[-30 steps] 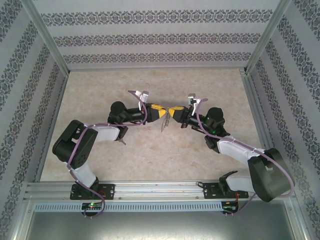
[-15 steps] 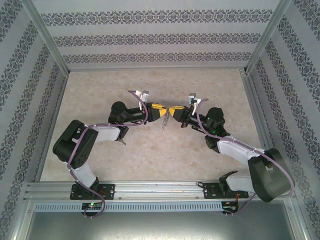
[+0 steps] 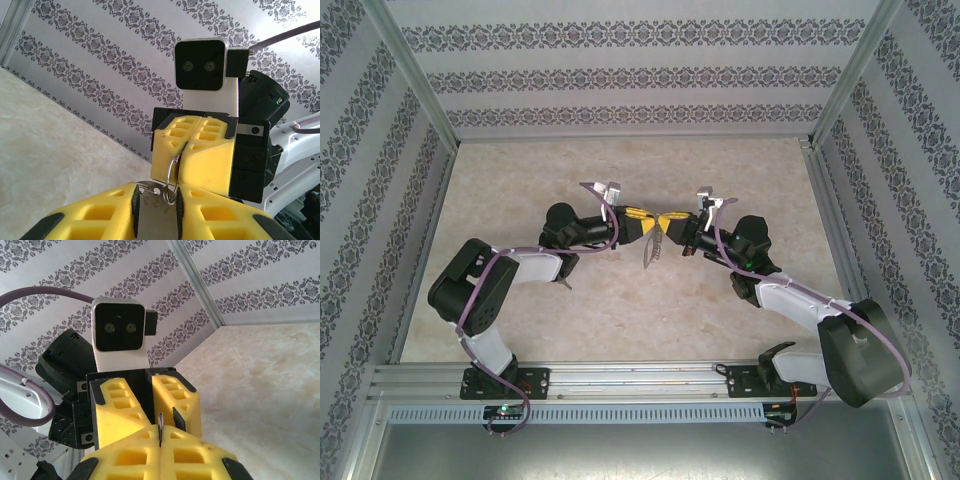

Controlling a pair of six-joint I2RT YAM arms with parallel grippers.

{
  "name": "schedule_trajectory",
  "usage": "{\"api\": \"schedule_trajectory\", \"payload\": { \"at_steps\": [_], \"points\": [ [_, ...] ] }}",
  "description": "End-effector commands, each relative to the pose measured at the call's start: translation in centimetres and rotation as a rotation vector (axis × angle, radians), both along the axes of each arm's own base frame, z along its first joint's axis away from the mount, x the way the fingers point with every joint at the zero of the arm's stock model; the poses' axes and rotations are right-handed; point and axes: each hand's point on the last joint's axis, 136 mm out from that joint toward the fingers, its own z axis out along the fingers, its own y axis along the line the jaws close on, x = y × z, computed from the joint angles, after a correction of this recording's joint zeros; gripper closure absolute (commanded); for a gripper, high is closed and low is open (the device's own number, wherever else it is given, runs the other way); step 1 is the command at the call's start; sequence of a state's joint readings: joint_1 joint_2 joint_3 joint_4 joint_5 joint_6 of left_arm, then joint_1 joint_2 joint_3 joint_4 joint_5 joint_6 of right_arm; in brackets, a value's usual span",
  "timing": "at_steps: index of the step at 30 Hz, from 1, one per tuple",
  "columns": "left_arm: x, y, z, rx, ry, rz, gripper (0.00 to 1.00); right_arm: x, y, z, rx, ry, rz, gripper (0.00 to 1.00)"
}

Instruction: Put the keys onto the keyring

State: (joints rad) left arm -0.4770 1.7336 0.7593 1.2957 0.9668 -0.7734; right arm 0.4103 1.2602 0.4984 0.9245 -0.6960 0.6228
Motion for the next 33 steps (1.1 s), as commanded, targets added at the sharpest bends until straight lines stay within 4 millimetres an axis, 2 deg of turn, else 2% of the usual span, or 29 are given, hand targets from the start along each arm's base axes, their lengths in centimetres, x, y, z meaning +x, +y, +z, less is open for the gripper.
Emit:
{"api": "schedule_trajectory", "payload": {
  "at_steps": [1,18,26,28,33],
  "points": [
    [-0.19,-0.43,1.58,-0.045,-0.049,-0.02,0.73,-0.45,0.29,1.0,0.014,-0.054,0.018,1.0],
    [-0.49,-1.11,2.02,-0.062,-0.062,-0.041,0.76,-0.15,0.51,0.36,0.003,-0.043,0.02,1.0],
    [-0.52,-1.22,2.11,-0.068,-0.064,-0.05,0.84,0.06,0.42,0.19,0.001,-0.038,0.014,1.0],
    [-0.5,-1.25,1.99,-0.066,-0.061,-0.052,0.9,0.08,0.43,0.19,0.001,-0.038,0.014,1.0],
    [-0.61,-1.23,2.04,-0.065,-0.069,-0.054,0.97,0.28,0.31,0.11,0.0,-0.036,0.005,1.0]
  ]
}}
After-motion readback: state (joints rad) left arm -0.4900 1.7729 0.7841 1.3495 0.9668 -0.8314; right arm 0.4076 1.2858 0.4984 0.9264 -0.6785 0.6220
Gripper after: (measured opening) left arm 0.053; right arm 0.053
